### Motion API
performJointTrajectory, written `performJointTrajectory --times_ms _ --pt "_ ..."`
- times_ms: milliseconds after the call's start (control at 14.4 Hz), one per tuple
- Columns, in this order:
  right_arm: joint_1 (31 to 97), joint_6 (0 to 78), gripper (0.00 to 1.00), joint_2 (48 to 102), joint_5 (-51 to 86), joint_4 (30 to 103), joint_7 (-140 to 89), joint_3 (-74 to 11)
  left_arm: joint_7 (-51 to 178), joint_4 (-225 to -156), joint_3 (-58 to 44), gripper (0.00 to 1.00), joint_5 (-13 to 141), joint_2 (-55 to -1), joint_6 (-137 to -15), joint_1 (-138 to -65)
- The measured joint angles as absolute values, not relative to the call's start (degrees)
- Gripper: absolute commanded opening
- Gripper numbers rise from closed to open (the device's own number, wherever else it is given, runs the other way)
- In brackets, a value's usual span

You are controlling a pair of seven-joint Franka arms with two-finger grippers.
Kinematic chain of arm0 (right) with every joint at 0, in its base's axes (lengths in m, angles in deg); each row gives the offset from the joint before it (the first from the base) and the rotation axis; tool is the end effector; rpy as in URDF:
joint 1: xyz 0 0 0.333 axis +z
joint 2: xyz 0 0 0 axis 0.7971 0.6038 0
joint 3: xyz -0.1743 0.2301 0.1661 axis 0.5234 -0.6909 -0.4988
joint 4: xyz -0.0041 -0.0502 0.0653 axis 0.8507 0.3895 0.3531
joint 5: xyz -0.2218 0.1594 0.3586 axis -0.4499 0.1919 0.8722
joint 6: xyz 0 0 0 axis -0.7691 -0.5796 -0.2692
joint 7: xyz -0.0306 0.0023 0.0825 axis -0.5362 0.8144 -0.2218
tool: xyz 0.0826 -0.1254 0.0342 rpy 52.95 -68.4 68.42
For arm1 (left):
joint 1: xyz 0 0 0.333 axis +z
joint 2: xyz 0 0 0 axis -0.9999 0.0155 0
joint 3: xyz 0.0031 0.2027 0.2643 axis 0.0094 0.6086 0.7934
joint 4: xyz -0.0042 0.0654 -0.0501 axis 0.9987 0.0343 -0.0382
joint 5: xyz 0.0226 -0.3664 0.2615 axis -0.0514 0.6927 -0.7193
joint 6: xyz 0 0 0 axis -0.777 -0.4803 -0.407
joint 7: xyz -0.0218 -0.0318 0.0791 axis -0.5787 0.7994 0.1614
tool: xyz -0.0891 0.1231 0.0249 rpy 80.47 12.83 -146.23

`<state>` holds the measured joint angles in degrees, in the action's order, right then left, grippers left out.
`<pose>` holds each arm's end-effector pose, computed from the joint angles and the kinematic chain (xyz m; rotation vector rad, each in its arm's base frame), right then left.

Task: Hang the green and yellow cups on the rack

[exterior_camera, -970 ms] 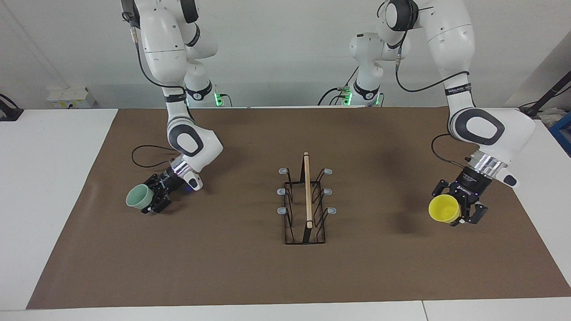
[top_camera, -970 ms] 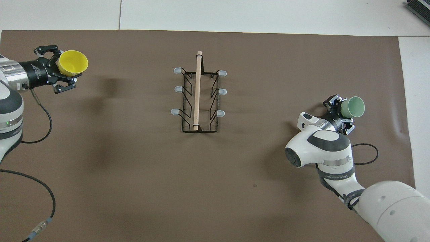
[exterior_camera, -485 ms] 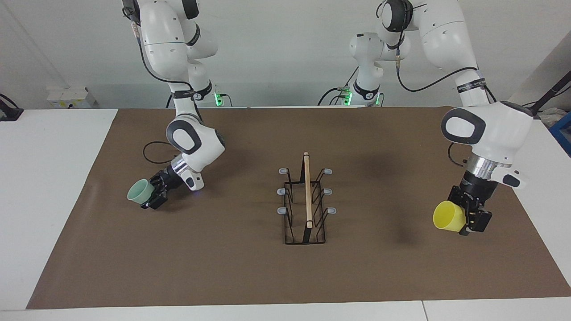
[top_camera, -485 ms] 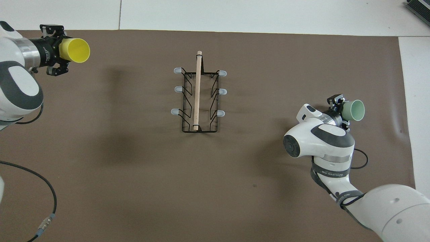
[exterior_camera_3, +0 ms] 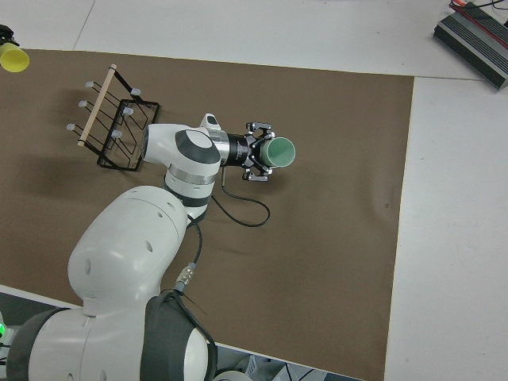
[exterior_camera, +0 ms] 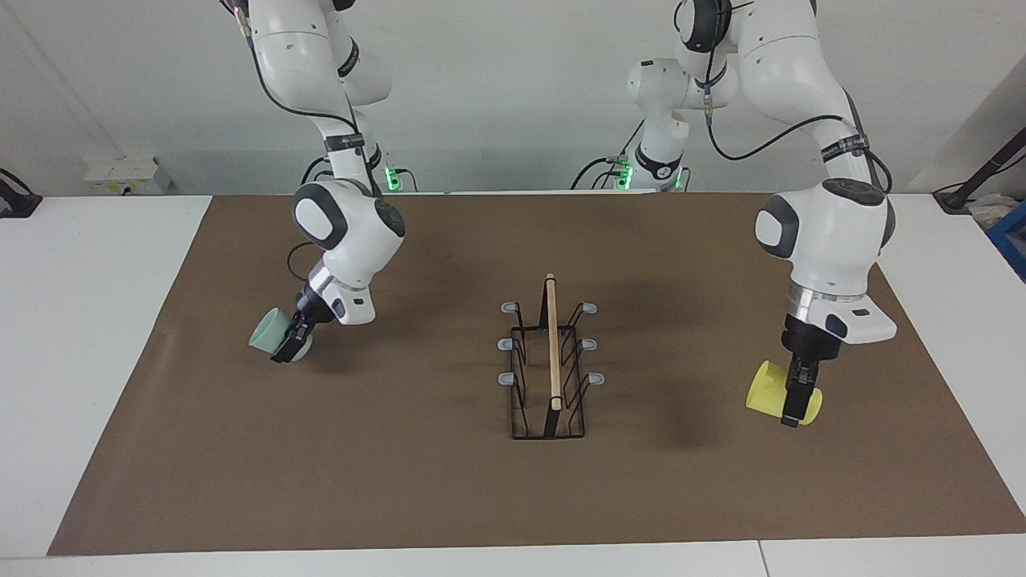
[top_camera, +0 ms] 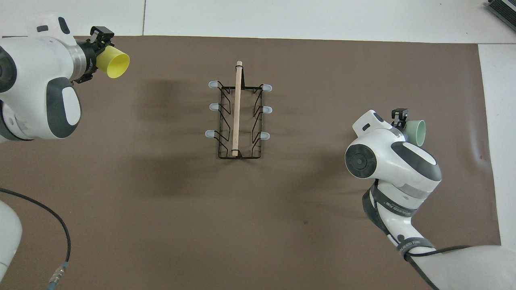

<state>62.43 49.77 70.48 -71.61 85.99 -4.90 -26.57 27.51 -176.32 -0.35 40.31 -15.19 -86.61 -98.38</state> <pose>0.6164 0.0736 0.2663 1.8206 1.5519 -0.2304 0.7851 -0.0876 0.3957 2.5810 1.0805 0.6964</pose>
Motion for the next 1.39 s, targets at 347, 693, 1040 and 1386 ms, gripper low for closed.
performJointTrajectory --times_ms 347,693,1040,1386 --pt "63.0 49.6 0.00 63.8 -48.1 85.8 -3.7 -31.2 30.1 -181.3 -6.1 0.00 30.1 -21.2 -86.6 -98.4" --pt "63.3 49.5 0.00 58.2 -27.5 84.1 -3.6 -32.9 27.7 -185.5 -11.5 0.00 17.5 -23.8 -86.7 -98.4" --pt "63.7 49.7 0.00 55.3 -21.5 83.2 -0.6 -33.0 4.2 -191.5 -18.3 0.00 -5.7 -26.1 -86.7 -98.5" --pt "59.8 49.8 0.00 53.4 11.2 82.4 30.5 -31.6 -8.3 -196.9 -23.8 0.00 -14.6 -29.0 -86.8 -98.5"
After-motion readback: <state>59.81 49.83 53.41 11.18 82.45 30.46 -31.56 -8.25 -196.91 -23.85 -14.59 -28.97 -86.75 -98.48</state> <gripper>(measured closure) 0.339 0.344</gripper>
